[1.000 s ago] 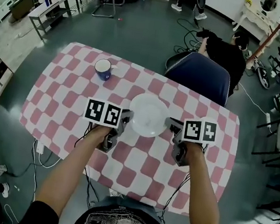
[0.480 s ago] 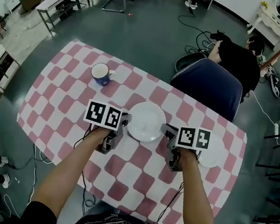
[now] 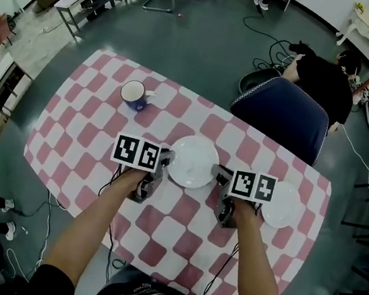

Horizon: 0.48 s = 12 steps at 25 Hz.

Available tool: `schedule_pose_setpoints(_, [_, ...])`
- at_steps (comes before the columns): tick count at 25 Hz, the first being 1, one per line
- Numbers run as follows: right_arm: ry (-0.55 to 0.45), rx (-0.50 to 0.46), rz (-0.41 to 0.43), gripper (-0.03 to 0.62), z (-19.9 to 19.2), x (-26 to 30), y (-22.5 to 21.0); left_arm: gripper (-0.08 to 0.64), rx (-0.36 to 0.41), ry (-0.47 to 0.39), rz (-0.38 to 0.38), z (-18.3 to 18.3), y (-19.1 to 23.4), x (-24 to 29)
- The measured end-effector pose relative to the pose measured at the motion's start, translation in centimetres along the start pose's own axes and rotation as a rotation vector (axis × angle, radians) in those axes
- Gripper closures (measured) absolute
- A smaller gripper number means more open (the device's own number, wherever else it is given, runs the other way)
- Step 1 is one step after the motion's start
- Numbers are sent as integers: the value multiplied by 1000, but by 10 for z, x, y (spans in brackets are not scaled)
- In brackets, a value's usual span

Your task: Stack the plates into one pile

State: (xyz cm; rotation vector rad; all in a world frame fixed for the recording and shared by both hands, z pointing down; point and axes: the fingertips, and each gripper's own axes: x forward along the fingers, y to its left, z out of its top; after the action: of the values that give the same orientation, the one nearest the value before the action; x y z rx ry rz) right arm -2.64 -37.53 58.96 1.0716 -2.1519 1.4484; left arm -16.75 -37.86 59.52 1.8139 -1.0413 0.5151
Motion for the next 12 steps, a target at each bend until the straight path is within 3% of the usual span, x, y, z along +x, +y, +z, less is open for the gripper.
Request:
schedule_pose_setpoints(4, [-7, -20, 4, 538, 1, 1, 2, 495, 10, -5, 5, 0, 1, -1])
schedule_pose_setpoints(8, [-7, -46, -2, 484, 0, 1, 7, 492, 23, -9, 10, 0, 0, -1])
schedule_pose_setpoints(12, [-17, -73, -38, 452, -2, -2, 6, 426, 61, -13, 26, 1, -1, -4])
